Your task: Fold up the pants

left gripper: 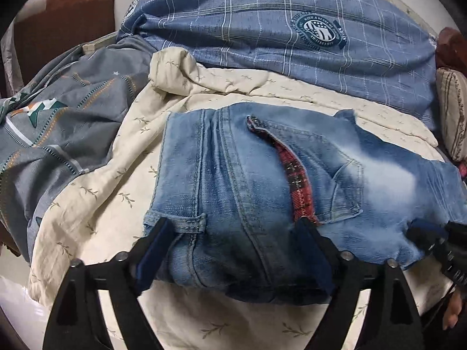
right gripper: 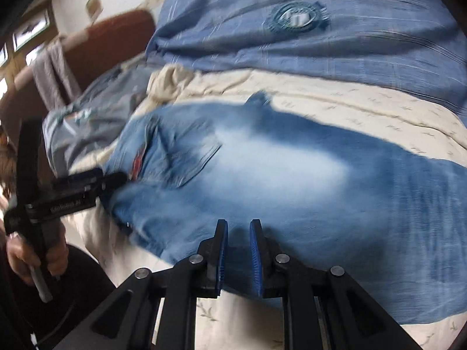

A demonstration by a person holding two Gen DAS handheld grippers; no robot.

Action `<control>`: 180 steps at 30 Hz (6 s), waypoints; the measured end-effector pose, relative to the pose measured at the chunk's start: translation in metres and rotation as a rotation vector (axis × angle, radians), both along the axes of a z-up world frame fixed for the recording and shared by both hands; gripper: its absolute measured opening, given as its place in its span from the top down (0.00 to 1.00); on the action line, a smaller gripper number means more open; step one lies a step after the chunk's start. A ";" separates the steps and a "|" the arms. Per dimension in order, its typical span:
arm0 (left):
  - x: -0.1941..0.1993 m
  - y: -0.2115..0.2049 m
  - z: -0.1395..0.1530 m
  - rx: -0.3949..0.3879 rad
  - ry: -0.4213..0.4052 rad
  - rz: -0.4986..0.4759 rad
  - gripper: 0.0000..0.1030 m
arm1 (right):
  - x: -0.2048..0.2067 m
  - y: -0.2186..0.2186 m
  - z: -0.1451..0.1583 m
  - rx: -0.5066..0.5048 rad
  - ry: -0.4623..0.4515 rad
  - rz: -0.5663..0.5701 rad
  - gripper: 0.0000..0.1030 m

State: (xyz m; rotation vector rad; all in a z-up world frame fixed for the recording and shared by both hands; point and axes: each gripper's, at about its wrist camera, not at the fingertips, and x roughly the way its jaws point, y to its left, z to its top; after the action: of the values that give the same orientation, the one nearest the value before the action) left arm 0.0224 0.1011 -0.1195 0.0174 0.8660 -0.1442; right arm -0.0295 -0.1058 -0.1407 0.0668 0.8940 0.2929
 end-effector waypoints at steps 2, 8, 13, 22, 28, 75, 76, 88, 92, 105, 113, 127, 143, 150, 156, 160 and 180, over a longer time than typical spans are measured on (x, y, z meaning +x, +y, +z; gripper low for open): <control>0.005 0.007 -0.003 -0.050 0.045 -0.002 0.06 | 0.003 0.005 -0.010 -0.037 0.033 -0.004 0.82; 0.008 -0.002 -0.010 -0.009 0.048 -0.030 0.00 | 0.002 0.006 -0.011 -0.062 -0.003 0.000 0.82; 0.008 0.003 -0.005 -0.044 0.044 -0.053 0.00 | 0.000 0.013 -0.010 -0.090 -0.026 -0.013 0.81; -0.028 0.029 0.037 -0.160 -0.222 -0.047 0.00 | -0.018 -0.017 0.030 0.019 -0.201 -0.105 0.82; -0.031 0.011 0.043 -0.126 -0.253 -0.110 0.00 | -0.021 -0.060 0.048 0.084 -0.281 -0.297 0.82; -0.005 -0.106 -0.006 0.238 -0.062 -0.180 0.00 | -0.074 -0.274 0.008 0.149 0.001 -0.781 0.81; -0.008 -0.104 0.000 0.205 -0.082 -0.181 0.00 | -0.074 -0.272 0.018 0.145 -0.040 -0.780 0.81; 0.025 -0.144 0.015 0.133 -0.143 -0.199 0.00 | 0.035 -0.282 -0.001 0.182 0.036 -0.692 0.81; 0.036 -0.153 -0.014 0.204 -0.043 -0.193 0.00 | 0.033 -0.292 -0.004 0.244 0.027 -0.719 0.81; -0.012 -0.151 0.049 0.114 -0.360 -0.255 0.00 | -0.034 -0.234 0.054 0.247 -0.295 -0.598 0.81; -0.016 -0.138 0.062 0.005 -0.342 -0.236 0.00 | -0.076 -0.216 0.065 0.244 -0.380 -0.623 0.81; -0.024 -0.125 0.063 0.009 -0.345 -0.235 0.00 | -0.139 -0.205 0.058 0.212 -0.361 -0.645 0.50; -0.005 -0.063 0.056 0.061 -0.294 -0.090 0.00 | -0.094 -0.172 0.043 0.140 -0.281 -0.640 0.33; 0.006 -0.018 0.053 0.026 -0.236 0.025 0.00 | -0.075 -0.152 0.042 0.136 -0.273 -0.589 0.33; 0.019 -0.006 0.033 0.058 -0.116 0.051 0.00 | -0.065 -0.134 0.038 0.091 -0.256 -0.547 0.33; 0.031 -0.004 0.010 0.050 0.027 0.062 0.00 | -0.066 -0.134 0.038 0.081 -0.252 -0.549 0.33; -0.004 -0.076 0.042 0.071 -0.210 -0.157 0.00 | -0.062 -0.178 0.011 0.176 -0.070 -0.688 0.33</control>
State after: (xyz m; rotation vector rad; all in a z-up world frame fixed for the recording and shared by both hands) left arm 0.0187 0.0254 -0.0774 0.1641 0.6589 -0.2539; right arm -0.0920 -0.2842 -0.1302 0.5119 0.7254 -0.2685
